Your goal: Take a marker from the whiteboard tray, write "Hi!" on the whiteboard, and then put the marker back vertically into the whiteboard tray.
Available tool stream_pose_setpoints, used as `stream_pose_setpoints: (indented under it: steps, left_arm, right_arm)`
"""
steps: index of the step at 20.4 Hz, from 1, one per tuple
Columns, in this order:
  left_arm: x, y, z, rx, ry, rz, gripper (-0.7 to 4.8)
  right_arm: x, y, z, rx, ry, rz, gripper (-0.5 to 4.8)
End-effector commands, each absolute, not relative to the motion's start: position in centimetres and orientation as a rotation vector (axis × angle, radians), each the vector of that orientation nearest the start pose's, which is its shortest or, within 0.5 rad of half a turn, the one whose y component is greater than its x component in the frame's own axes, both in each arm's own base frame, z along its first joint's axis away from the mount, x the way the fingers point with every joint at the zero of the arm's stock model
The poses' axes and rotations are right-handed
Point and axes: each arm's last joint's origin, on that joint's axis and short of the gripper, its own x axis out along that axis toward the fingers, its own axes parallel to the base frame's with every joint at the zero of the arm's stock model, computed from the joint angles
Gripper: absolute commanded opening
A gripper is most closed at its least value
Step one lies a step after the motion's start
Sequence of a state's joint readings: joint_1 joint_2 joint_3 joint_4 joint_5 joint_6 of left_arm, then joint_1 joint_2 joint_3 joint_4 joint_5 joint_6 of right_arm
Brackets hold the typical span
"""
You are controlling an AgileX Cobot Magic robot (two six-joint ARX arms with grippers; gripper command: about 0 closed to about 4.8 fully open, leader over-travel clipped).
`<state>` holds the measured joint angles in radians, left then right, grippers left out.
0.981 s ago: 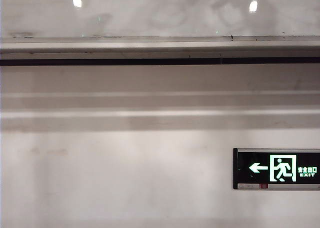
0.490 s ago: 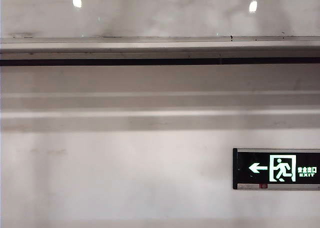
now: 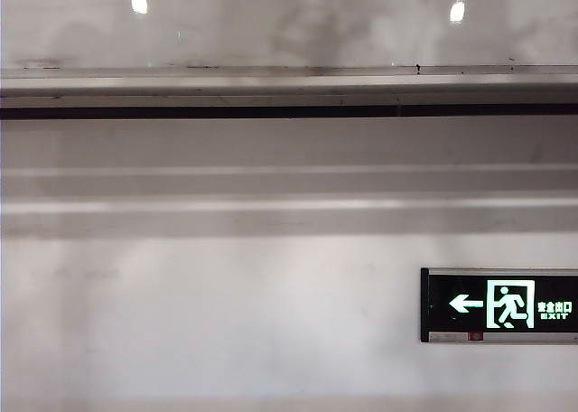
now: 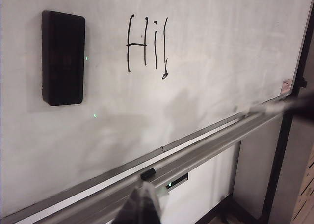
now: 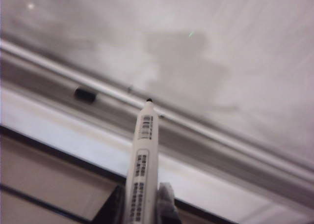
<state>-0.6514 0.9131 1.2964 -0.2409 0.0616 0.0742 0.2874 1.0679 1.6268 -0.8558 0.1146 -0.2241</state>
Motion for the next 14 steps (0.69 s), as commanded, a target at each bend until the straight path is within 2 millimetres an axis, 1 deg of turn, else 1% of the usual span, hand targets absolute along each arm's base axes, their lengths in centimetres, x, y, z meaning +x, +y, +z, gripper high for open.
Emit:
stream_pose_setpoints:
  steps: [1,6,10,14]
  left_arm:
    - [12.4,-9.7,47.6,0.022,-0.180,-0.717,-0.05]
    - [12.4,-9.7,47.6,0.022,-0.181,-0.716,-0.05]
    - [12.4,-9.7,47.6,0.022,-0.180,-0.716,-0.05]
    - [12.4,-9.7,47.6,0.022,-0.180,-0.716,-0.05]
  right_arm:
    - [16.4,4.6,46.7,-0.219,0.208,0.226,-0.01]
    - [18.8,5.6,42.3,-0.188,0.204,0.289,-0.01]
    - [21.3,6.3,39.5,-0.100,0.103,0.277,-0.01]
    - [24.4,7.2,37.0,-0.085,0.183,0.277,-0.01]
